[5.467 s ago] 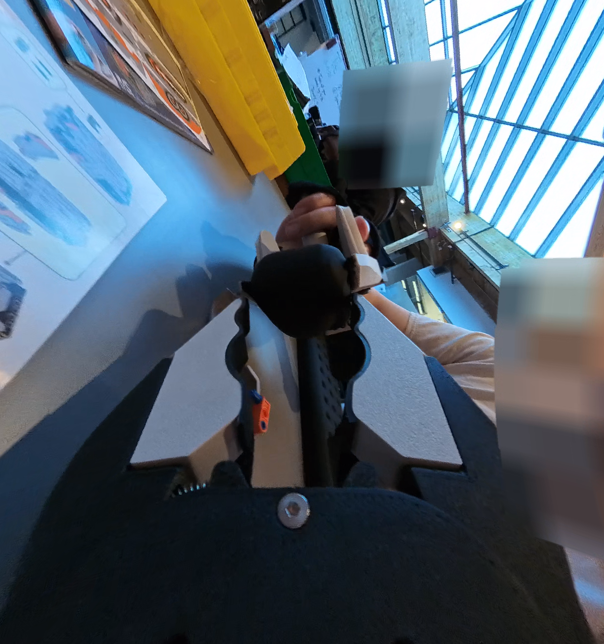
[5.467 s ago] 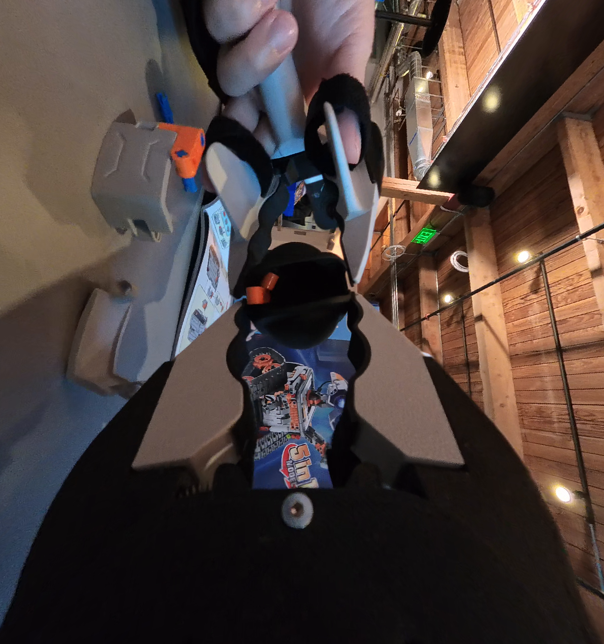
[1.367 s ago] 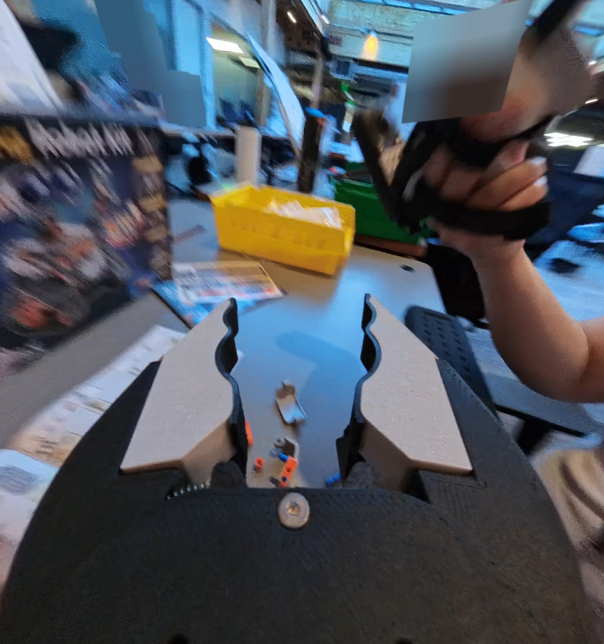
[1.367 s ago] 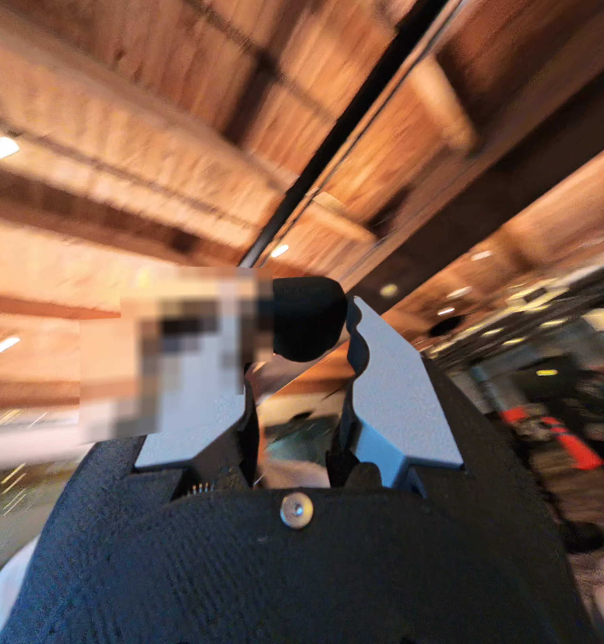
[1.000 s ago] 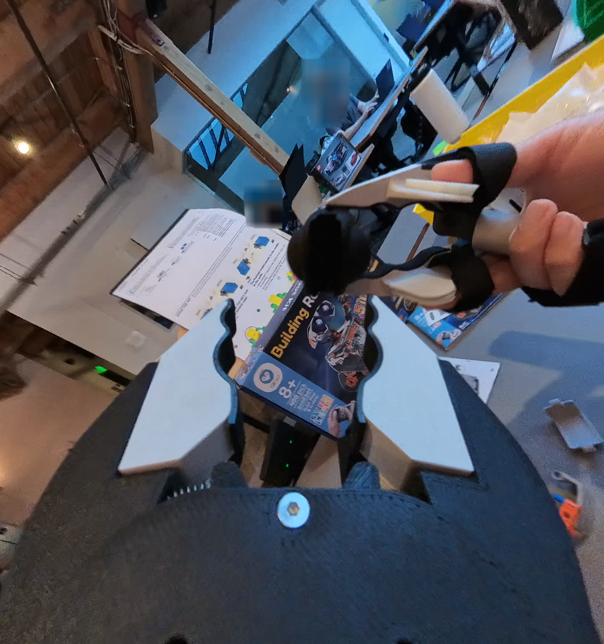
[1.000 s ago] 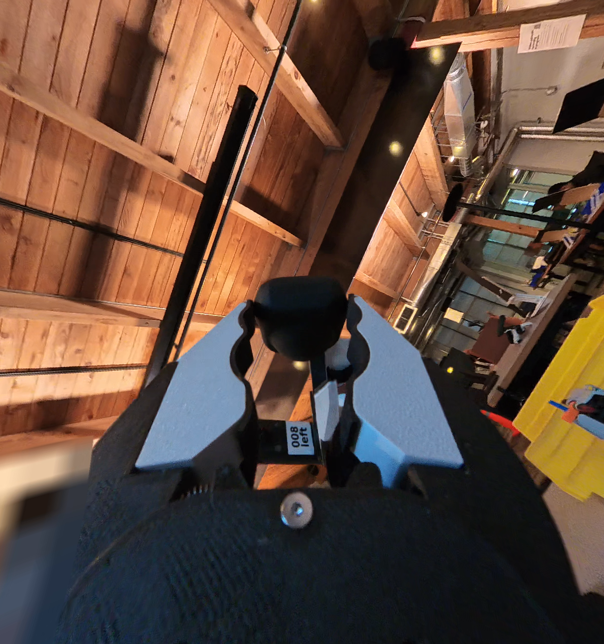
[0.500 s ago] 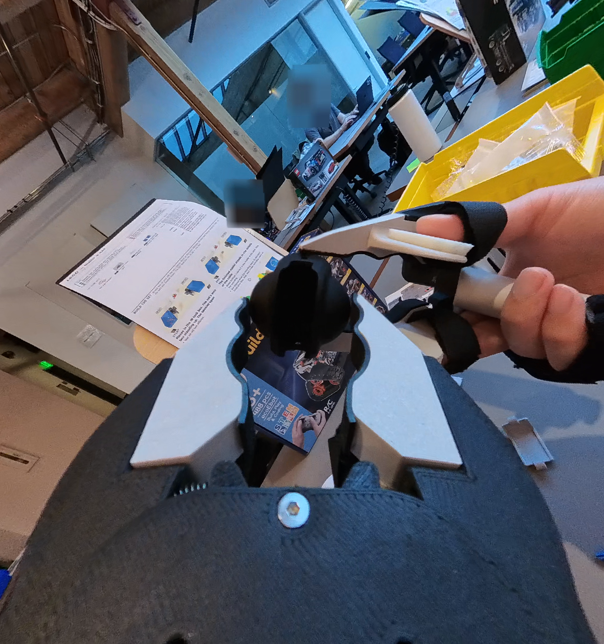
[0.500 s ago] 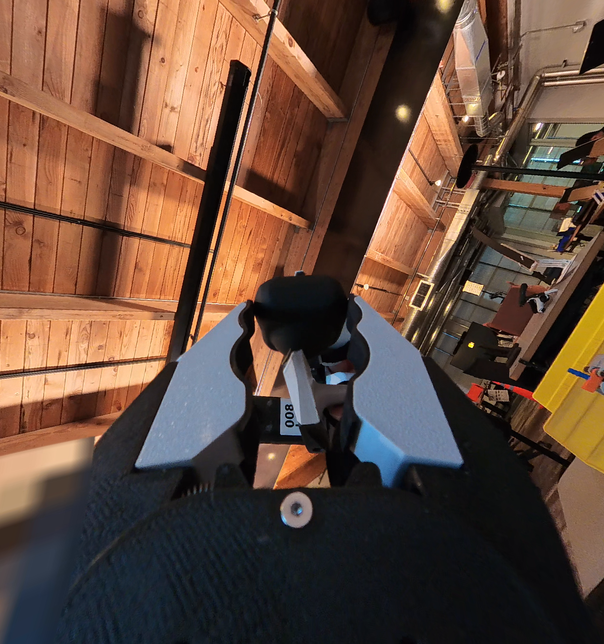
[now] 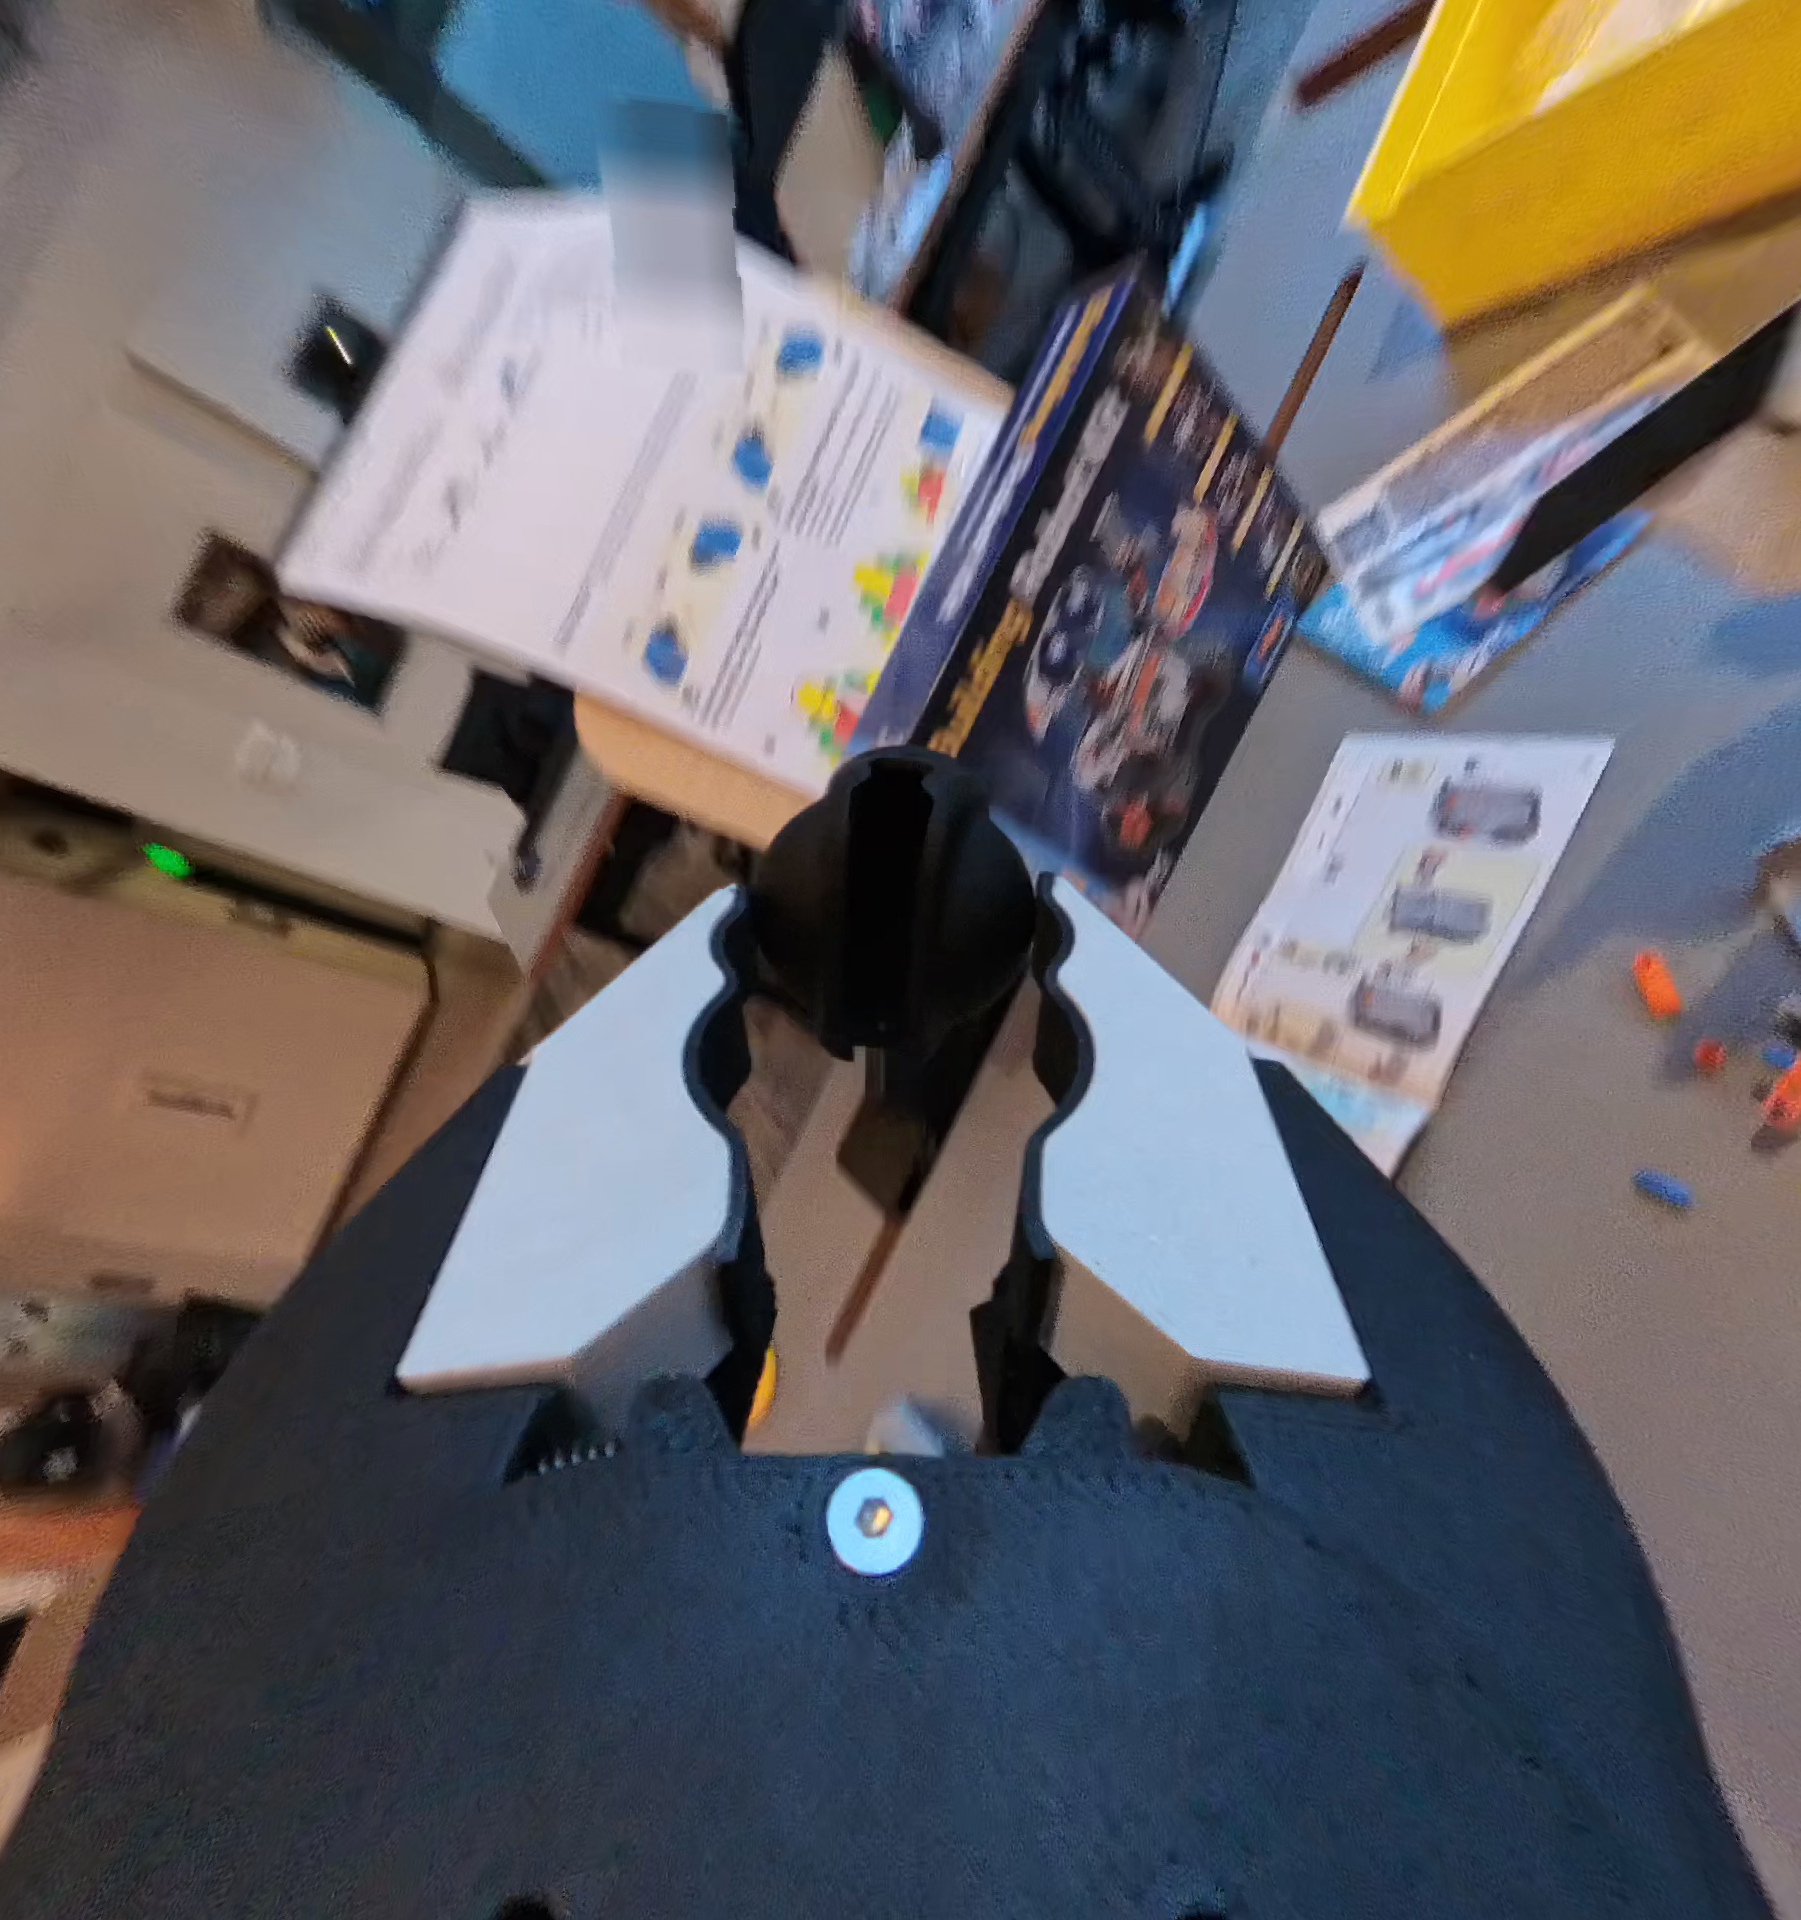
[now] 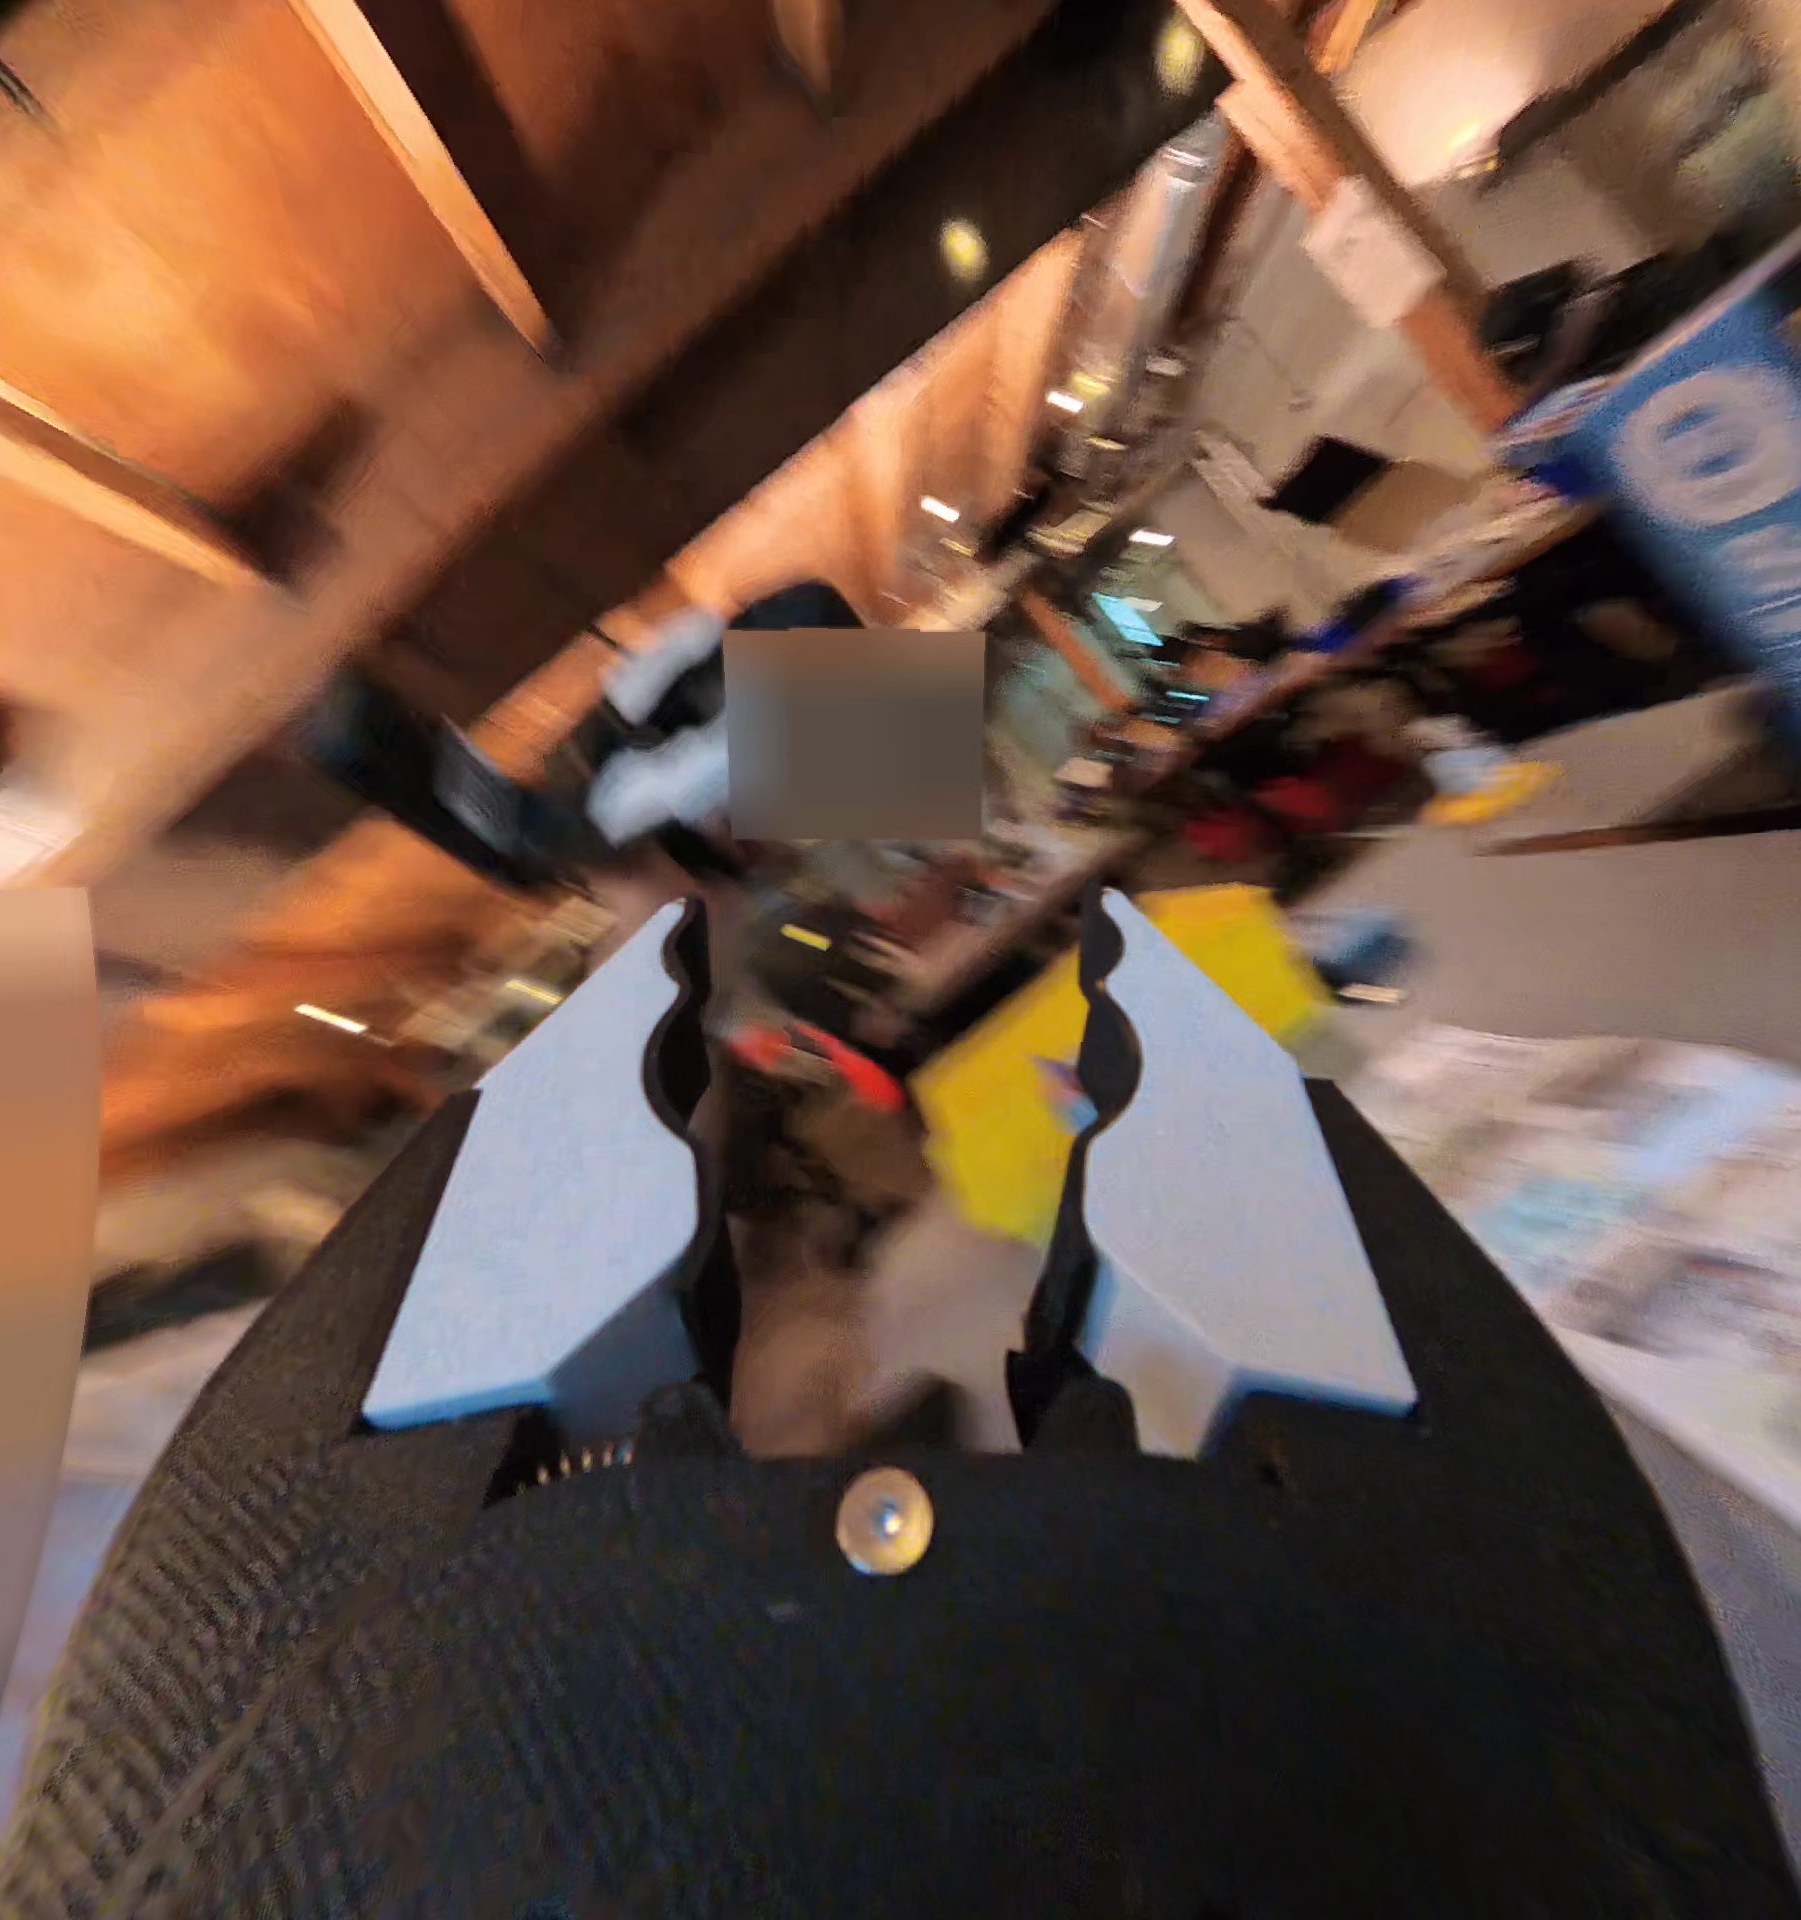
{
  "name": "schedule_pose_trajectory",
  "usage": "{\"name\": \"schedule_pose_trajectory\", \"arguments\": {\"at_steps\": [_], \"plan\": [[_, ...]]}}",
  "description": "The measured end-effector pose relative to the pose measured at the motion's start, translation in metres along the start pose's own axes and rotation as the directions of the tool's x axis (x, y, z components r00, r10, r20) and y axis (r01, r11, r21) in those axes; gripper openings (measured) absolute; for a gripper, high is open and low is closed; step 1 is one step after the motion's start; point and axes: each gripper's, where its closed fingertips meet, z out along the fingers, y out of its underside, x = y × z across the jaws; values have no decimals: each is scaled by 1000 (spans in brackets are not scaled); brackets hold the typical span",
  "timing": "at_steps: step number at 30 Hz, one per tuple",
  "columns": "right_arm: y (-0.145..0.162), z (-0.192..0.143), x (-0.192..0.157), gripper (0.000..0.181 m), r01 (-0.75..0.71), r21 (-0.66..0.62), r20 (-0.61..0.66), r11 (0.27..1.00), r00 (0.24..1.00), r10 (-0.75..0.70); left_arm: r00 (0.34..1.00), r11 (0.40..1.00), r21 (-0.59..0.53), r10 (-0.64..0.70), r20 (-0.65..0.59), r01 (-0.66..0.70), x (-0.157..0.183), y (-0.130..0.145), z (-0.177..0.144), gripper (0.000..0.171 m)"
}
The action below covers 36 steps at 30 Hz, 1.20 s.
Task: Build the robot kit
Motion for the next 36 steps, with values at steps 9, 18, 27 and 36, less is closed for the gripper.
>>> {"name": "schedule_pose_trajectory", "arguments": {"at_steps": [9, 18, 27, 36], "plan": [[28, -64, 90, 64, 479, -423, -410, 770, 657, -633, 864, 749, -540, -498, -77, 384, -103, 159, 36, 52], [23, -81, 104, 65, 442, -425, -452, 790, 653, -608, 659, 394, -660, -723, 208, 639, -112, 343, 103, 51], [19, -89, 128, 63, 362, -450, -480, 816, 673, -563, 470, 37, -715, -778, 418, 698, -111, 487, 134, 50], [8, -86, 123, 62, 407, -433, -467, 804, 662, -587, 438, -75, -713, -743, 506, 697, -109, 556, 142, 50]]}}
